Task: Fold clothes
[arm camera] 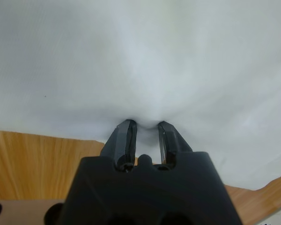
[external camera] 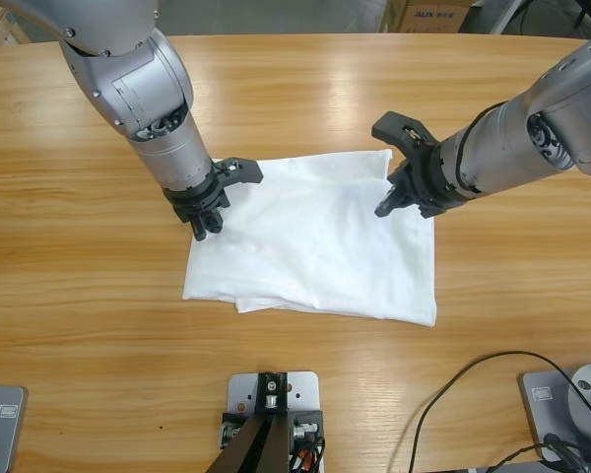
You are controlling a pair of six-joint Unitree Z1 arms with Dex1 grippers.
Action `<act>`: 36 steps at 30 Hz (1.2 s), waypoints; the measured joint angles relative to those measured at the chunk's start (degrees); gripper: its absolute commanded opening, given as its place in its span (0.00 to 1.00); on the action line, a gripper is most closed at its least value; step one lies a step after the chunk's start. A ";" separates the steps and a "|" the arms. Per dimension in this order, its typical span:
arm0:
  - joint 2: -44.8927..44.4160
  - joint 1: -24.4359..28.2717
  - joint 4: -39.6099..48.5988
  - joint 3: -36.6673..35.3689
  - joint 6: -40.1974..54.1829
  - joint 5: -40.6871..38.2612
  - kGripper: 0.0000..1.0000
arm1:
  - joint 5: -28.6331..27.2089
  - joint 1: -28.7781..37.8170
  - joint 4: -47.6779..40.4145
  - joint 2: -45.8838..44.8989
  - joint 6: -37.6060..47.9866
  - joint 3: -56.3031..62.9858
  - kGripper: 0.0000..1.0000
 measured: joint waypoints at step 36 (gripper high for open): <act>-2.78 2.40 -0.22 5.10 -1.42 0.57 0.20 | -2.20 18.86 -12.74 2.99 20.15 12.65 0.00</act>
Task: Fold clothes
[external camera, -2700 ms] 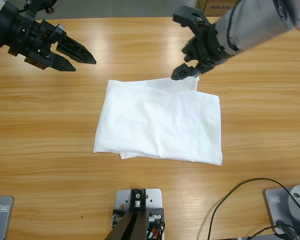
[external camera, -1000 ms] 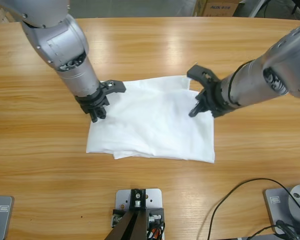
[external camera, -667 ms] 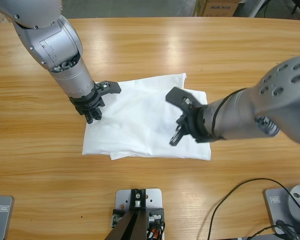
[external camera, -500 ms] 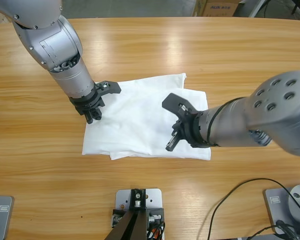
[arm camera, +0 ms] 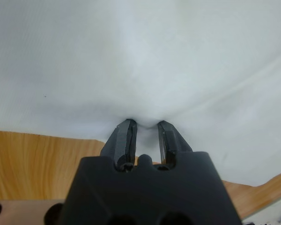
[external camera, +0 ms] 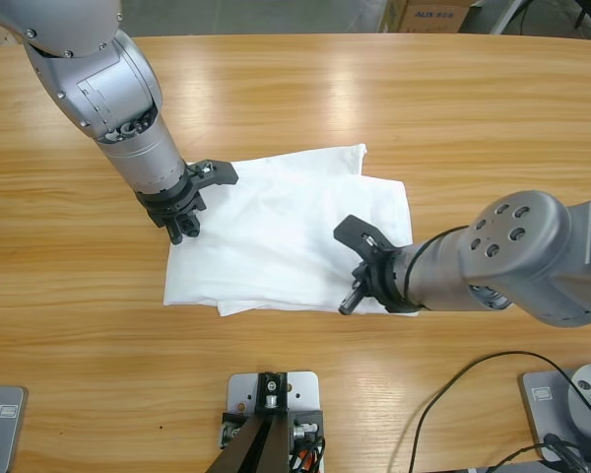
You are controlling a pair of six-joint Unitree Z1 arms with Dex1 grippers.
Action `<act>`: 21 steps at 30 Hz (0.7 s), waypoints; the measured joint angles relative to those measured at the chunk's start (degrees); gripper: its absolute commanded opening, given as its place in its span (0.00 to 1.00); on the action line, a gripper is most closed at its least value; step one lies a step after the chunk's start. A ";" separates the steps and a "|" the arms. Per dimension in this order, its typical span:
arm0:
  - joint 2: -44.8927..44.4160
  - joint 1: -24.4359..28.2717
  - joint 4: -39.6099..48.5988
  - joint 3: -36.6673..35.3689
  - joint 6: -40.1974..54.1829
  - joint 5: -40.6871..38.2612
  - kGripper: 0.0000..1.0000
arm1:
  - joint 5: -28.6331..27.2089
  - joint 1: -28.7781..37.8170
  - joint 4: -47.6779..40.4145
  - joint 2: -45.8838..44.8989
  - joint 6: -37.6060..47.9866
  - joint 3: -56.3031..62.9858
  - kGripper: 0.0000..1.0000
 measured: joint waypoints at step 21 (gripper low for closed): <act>-26.84 23.24 -13.92 25.07 -32.64 -31.50 0.69 | -9.55 0.03 19.32 -14.07 -1.09 -19.36 1.00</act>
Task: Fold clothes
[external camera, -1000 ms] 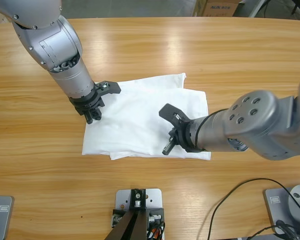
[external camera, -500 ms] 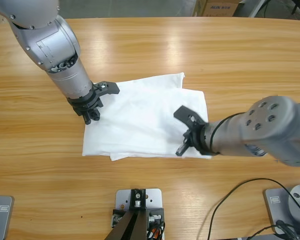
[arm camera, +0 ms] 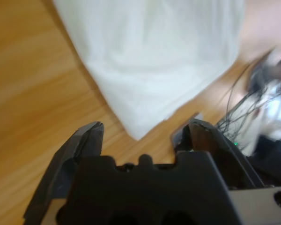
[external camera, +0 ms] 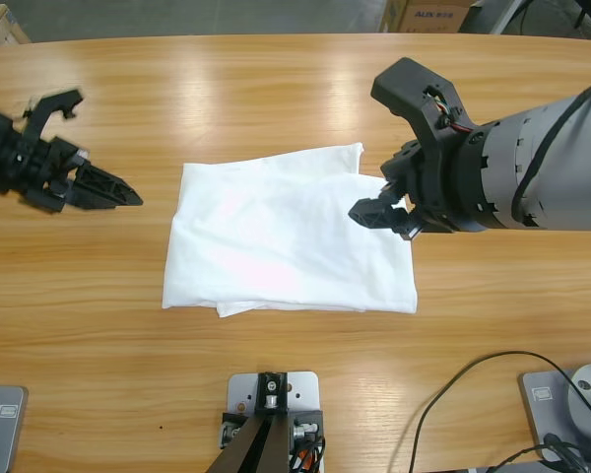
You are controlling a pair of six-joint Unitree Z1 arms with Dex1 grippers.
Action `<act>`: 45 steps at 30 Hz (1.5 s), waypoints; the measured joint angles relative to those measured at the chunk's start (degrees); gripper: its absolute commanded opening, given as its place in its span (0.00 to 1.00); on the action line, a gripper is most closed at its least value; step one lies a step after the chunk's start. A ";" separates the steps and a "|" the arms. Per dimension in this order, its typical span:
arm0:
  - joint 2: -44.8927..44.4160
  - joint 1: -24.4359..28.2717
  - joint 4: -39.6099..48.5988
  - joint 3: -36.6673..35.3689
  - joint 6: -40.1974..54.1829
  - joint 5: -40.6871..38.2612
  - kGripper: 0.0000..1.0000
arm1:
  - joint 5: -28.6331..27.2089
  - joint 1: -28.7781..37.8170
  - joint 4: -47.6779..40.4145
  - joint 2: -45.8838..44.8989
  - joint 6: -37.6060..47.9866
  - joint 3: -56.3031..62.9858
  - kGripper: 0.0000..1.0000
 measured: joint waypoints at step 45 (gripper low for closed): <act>16.86 -5.07 -63.46 26.45 -31.32 -7.10 0.04 | 0.15 0.00 -1.29 -2.86 1.25 7.39 0.98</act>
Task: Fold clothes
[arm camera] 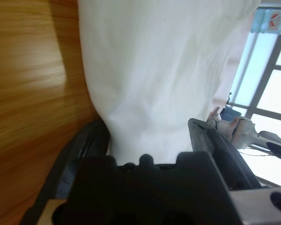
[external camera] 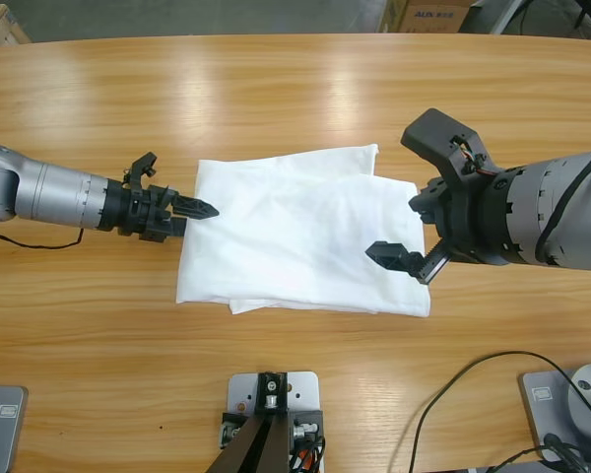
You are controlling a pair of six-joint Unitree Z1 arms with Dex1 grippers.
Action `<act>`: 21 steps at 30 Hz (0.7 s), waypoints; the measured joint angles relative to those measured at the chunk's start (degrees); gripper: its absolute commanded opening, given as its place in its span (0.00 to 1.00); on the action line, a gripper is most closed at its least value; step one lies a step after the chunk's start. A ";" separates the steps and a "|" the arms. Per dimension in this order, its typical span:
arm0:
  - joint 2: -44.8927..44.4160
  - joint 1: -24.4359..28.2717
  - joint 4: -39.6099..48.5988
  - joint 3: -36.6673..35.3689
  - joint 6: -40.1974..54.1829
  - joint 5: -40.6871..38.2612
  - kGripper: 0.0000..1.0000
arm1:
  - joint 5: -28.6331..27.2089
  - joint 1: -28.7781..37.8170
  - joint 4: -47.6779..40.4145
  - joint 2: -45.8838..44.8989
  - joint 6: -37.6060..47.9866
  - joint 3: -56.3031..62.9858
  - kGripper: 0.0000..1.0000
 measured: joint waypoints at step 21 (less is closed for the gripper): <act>-4.32 -1.55 13.90 -2.11 8.54 10.80 0.00 | 0.00 0.00 -2.17 -0.65 0.30 0.58 0.92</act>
